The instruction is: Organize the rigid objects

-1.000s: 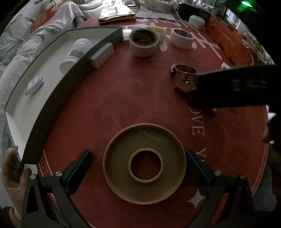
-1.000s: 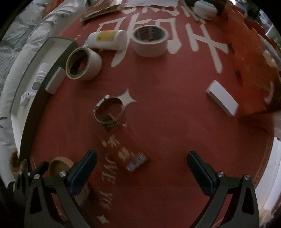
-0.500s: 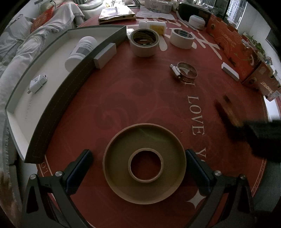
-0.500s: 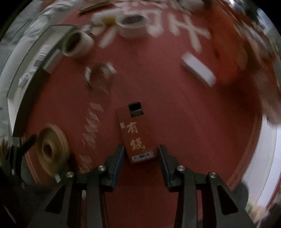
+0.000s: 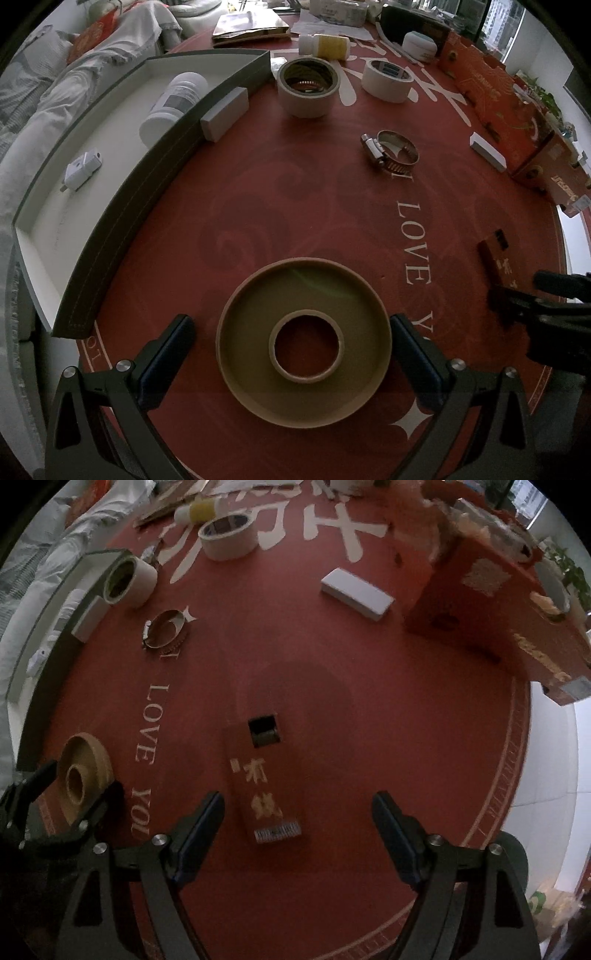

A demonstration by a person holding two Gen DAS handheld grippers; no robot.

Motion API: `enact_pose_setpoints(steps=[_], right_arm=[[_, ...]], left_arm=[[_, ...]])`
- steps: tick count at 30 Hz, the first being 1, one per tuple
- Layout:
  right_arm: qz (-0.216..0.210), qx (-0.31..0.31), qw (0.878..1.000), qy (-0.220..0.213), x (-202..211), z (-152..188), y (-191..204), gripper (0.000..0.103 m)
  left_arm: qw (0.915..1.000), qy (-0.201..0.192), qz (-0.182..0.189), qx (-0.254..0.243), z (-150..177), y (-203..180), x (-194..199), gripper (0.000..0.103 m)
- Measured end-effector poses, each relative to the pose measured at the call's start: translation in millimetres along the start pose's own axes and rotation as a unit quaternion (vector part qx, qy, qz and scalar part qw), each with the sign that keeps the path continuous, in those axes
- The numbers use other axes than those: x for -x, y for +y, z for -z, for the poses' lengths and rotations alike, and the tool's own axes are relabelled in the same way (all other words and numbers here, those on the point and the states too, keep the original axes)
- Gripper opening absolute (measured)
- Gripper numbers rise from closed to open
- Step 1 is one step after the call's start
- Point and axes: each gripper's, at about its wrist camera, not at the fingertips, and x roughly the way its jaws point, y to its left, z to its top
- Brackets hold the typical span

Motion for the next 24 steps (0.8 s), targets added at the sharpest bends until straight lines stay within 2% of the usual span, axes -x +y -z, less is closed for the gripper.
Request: enact_pose_setpoints(steps=[1,2,6,13,18,19,20,21,22,23,24], right_arm=[[0.001,0.002,1.000,0.000,-3,-1,3,0.097],[0.000,0.004,1.000,0.006,-7,0,7,0.103],[0.011,-0.001,1.000,-0.003,-15,1,11,0.103],[0.011,-0.006,1.000,-0.015,-30,5,-6,0.103],[0.014,-0.005,1.000,-0.005,-27,-7,-11,0.100],[0.013,-0.002,1.000,-0.004,-18,-6,-10,0.093],[0.012,0.006,1.000,-0.006,-13,-7,-10,0.080],[0.010,0.016,1.000,-0.010,-8,-7,-9,0.072],[0.010,0.020,1.000,-0.013,-2,-3,-8,0.049],[0.007,0.023,1.000,-0.013,1,-1,-7,0.037],[0.006,0.022,1.000,-0.009,1,0,-7,0.037]], left_arm=[[1.0000,0.000,0.000,-0.001,-1,0,-1,0.103],[1.0000,-0.001,0.000,-0.004,-1,0,0,0.103],[1.0000,-0.003,-0.001,-0.003,1,-1,0,0.103],[1.0000,0.003,-0.002,-0.002,-1,0,1,0.103],[0.9995,0.032,0.000,-0.006,-6,-2,0,0.100],[0.9993,0.035,0.003,-0.012,-6,-4,2,0.098],[0.9991,0.034,0.006,-0.023,-6,-7,4,0.091],[0.9988,0.035,0.008,-0.034,-6,-11,6,0.088],[0.9983,0.041,0.009,-0.041,-5,-13,6,0.088],[0.9979,0.046,0.013,-0.044,-5,-14,6,0.088],[0.9976,0.046,0.015,-0.049,-4,-15,7,0.088]])
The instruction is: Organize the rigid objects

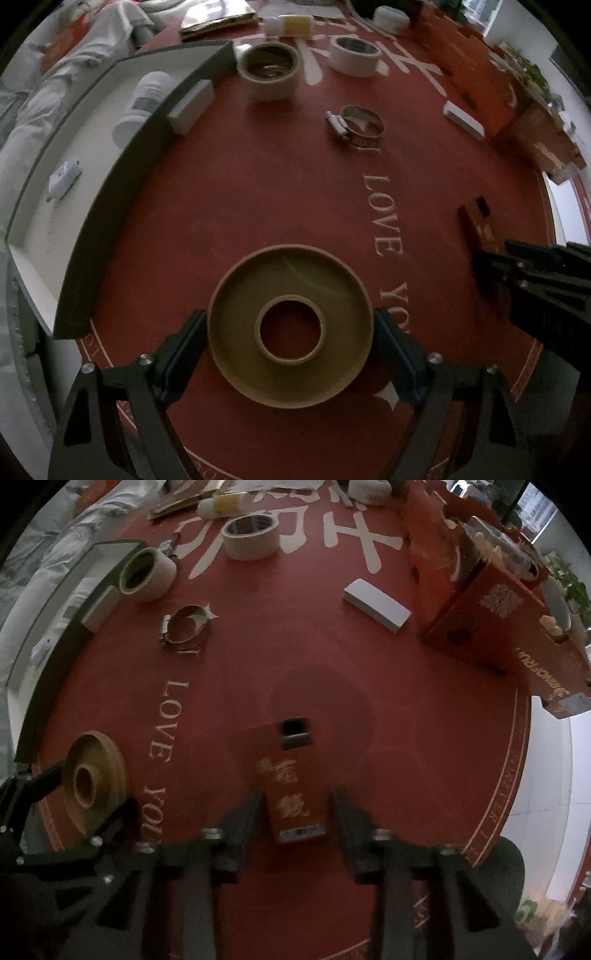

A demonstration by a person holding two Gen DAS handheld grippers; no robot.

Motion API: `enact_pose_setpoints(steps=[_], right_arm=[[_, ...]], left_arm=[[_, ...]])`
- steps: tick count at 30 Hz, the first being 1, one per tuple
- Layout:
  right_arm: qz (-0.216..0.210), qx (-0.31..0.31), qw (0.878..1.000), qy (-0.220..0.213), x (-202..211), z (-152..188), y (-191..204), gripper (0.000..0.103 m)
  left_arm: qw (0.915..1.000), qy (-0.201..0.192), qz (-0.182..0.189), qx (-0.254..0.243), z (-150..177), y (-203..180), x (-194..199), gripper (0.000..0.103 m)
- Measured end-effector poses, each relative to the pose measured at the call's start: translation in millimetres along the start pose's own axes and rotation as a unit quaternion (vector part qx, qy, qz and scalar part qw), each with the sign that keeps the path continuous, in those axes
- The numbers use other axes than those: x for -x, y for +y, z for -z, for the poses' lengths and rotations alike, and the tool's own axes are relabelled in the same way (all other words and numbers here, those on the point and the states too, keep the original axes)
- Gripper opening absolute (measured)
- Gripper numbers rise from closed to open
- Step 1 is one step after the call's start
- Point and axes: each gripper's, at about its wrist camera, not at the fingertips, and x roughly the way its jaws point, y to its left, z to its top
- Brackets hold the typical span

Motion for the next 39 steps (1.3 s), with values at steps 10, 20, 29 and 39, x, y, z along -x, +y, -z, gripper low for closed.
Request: enact_pose_setpoints(steps=[10,20,29,39], right_arm=[[-0.079,-0.063,0.995,-0.018,15,13,-14,0.037],[-0.120,-0.037,0.988,-0.087,82,-23,10,0.024],[-0.077,-0.008,0.997,-0.004,31,-5,-7,0.093],[-0.009,0.066,0.998,-0.001,9,20,48,0.052]], left_arm=[[0.9940,-0.051,0.005,0.097,-13,55,49,0.088],[0.9804,-0.127,-0.019,0.149,-36,109,113,0.088],[0.9798,-0.128,-0.028,0.151,-36,122,118,0.088],[0.9830,-0.125,-0.050,0.124,-36,97,116,0.088]])
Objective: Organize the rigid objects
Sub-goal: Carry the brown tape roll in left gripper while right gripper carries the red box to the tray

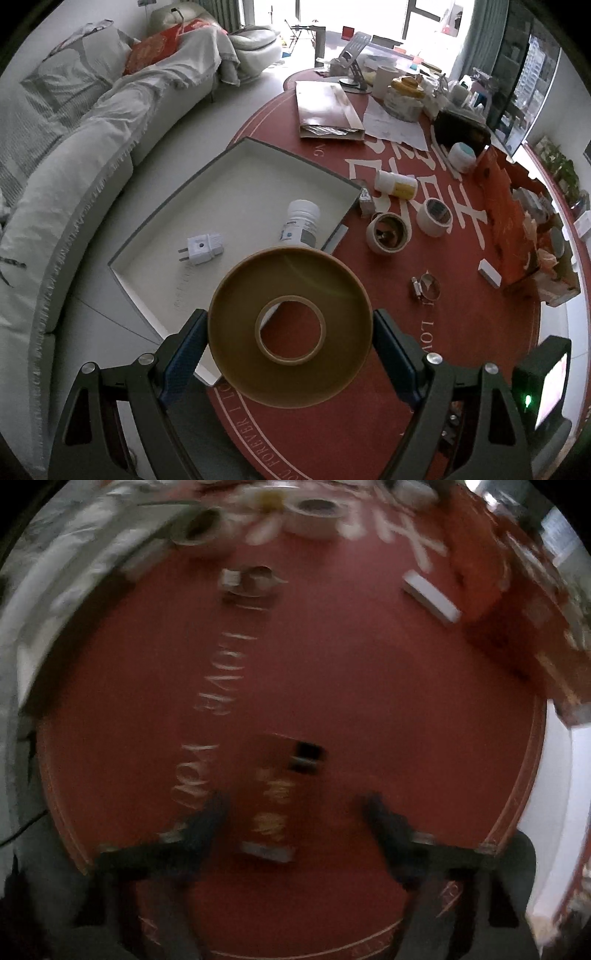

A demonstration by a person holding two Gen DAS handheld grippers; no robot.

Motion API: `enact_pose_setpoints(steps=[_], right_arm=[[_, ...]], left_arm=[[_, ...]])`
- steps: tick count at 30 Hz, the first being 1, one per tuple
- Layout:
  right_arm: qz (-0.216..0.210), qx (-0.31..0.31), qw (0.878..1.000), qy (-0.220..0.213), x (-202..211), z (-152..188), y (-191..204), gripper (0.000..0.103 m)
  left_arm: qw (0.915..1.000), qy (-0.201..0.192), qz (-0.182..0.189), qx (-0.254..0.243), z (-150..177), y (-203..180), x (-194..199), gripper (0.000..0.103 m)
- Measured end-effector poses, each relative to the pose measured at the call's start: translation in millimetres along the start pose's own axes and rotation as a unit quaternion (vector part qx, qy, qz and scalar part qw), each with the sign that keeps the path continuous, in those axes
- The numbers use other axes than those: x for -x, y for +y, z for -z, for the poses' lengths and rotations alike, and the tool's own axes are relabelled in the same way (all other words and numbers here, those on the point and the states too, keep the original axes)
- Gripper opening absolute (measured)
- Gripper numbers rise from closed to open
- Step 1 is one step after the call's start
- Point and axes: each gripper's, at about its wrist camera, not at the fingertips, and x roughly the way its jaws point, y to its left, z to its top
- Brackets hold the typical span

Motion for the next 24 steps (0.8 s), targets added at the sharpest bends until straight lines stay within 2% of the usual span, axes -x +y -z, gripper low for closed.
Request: enact_pose_setpoints(steps=[1,3,6,10,14,20,24], right_arm=[[0.002,0.008,1.000,-0.001,2,0,4,0.038],[-0.003,0.005,1.000,0.003,1,-2,7,0.037],[-0.046,-0.035,0.998,-0.004,8,-8,-5,0.037],[-0.067,-0.049,0.995,-0.060,45,-28,-12,0.037],[-0.099,-0.056,0.986,-0.120,93,-59,-10,0.037],[-0.131,-0.032,0.972,-0.193,156,-114,24,0.037],[-0.153,-0.021,0.963,-0.222,182,-147,41,0.037]], left_arm=[[1.0000,0.002,-0.005,0.000,0,0,0,0.088],[1.0000,0.002,-0.006,0.002,-2,1,1,0.088],[0.9999,-0.006,-0.010,0.003,-6,4,6,0.088],[0.9995,-0.027,-0.014,0.009,-21,9,18,0.088],[0.9982,-0.055,-0.018,0.014,-42,16,35,0.088],[0.9951,-0.090,-0.032,0.026,-75,31,55,0.088],[0.9921,-0.110,-0.043,0.041,-98,48,63,0.088]])
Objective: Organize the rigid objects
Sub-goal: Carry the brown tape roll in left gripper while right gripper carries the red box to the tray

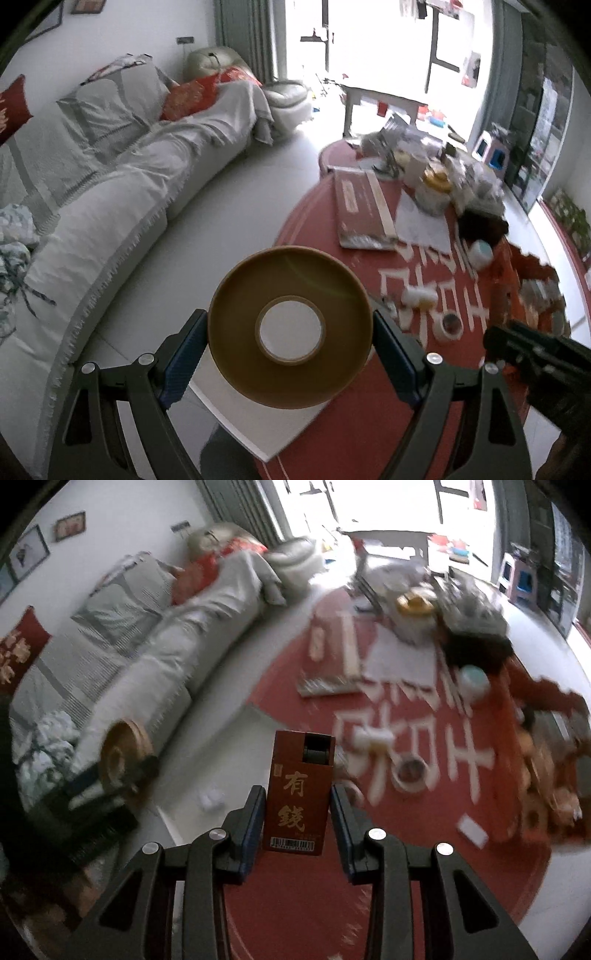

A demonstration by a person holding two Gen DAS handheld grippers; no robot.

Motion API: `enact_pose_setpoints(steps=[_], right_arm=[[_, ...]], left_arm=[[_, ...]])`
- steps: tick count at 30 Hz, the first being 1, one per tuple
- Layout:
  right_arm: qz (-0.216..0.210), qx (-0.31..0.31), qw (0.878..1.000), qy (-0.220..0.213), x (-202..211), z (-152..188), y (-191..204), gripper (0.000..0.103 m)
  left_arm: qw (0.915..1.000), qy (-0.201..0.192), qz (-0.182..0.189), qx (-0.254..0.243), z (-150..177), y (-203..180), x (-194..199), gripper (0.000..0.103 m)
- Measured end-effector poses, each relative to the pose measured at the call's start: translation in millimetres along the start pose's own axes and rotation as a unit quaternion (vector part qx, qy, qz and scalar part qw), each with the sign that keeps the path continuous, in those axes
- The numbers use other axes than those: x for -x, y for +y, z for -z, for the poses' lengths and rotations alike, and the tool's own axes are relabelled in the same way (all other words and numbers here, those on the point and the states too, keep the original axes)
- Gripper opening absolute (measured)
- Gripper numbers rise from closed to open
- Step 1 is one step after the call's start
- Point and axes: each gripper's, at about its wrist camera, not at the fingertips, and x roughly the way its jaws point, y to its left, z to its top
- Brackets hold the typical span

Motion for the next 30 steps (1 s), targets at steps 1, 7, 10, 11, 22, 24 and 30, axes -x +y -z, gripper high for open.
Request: enact_pose_setpoints(steps=[1,7,10,11,22,24,30], right_arm=[[-0.006,0.001,1.000,-0.006,0,-8,6,0.037],[-0.025,0.017,1.000,0.005,-30,-41,37,0.037],[-0.025,0.020,0.999,0.026,-57,-44,45,0.037],[-0.024,0.020,0.999,0.036,-68,-43,47,0.037],[-0.002,0.016,0.992,0.125,-158,-19,38,0.037],[0.002,0.018,0.992,0.128,-164,-20,38,0.037],[0.018,0.039,0.992,0.123,-176,-28,40,0.037]], left_arm=[[1.0000,-0.003,-0.004,0.002,-4,3,-1,0.088],[0.9994,0.007,-0.028,0.021,-16,27,-29,0.088],[0.9984,0.032,-0.036,0.032,-8,40,-54,0.088],[0.9976,0.045,-0.039,0.035,-4,44,-65,0.088],[0.9894,0.124,-0.056,0.050,27,55,-141,0.088],[0.9893,0.125,-0.059,0.047,28,52,-146,0.088],[0.9893,0.127,-0.060,0.039,22,50,-161,0.088]])
